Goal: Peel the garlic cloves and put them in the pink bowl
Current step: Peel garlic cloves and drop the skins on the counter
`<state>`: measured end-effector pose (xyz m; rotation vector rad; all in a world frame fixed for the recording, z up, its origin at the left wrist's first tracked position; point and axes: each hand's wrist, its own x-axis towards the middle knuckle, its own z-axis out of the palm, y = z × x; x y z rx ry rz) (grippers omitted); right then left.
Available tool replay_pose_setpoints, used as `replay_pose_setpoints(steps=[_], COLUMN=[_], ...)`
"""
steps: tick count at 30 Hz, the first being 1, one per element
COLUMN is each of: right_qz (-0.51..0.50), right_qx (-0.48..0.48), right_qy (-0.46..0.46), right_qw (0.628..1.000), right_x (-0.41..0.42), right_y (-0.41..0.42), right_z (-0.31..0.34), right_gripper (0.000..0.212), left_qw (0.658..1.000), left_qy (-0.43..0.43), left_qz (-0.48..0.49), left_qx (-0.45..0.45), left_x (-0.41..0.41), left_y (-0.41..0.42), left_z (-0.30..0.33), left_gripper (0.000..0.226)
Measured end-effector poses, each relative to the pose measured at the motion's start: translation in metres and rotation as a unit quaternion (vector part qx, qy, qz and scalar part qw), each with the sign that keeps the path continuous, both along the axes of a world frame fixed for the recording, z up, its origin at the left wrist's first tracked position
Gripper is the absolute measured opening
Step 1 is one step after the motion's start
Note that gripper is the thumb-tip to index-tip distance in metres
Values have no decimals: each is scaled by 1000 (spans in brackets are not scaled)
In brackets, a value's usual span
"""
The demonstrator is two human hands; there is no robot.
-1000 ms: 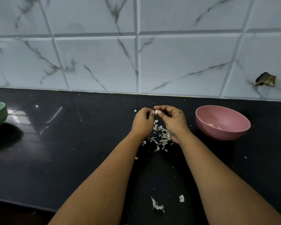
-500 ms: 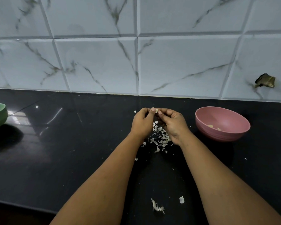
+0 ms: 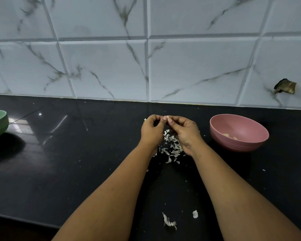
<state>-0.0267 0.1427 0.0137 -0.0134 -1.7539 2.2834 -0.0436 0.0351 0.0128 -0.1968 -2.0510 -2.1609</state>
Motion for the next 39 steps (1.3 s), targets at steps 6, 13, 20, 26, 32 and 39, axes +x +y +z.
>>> replay_pose_setpoints(steps=[6, 13, 20, 26, 32, 39], right_qz=[15, 8, 27, 22, 14, 11], right_qx=[-44, -33, -88, -104, -111, -58], right_qy=[-13, -15, -39, -47, -48, -28], right_qw=[999, 999, 995, 993, 993, 998], right_x=[1, 0, 0, 0, 0, 0], right_y=[-2, -1, 2, 3, 5, 5], right_z=[1, 1, 4, 5, 5, 2], right_gripper=[14, 9, 10, 11, 9, 9], left_qw=[1000, 991, 990, 994, 982, 988], left_qy=[-12, 41, 35, 4, 39, 57], left_qz=[0, 18, -1, 23, 32, 52], left_qx=[2, -129, -133, -106, -183, -134], left_x=[0, 1, 2, 1, -3, 2], left_y=[2, 0, 0, -5, -7, -5], left_z=[-1, 1, 3, 6, -1, 2], left_gripper=[16, 18, 18, 31, 15, 14])
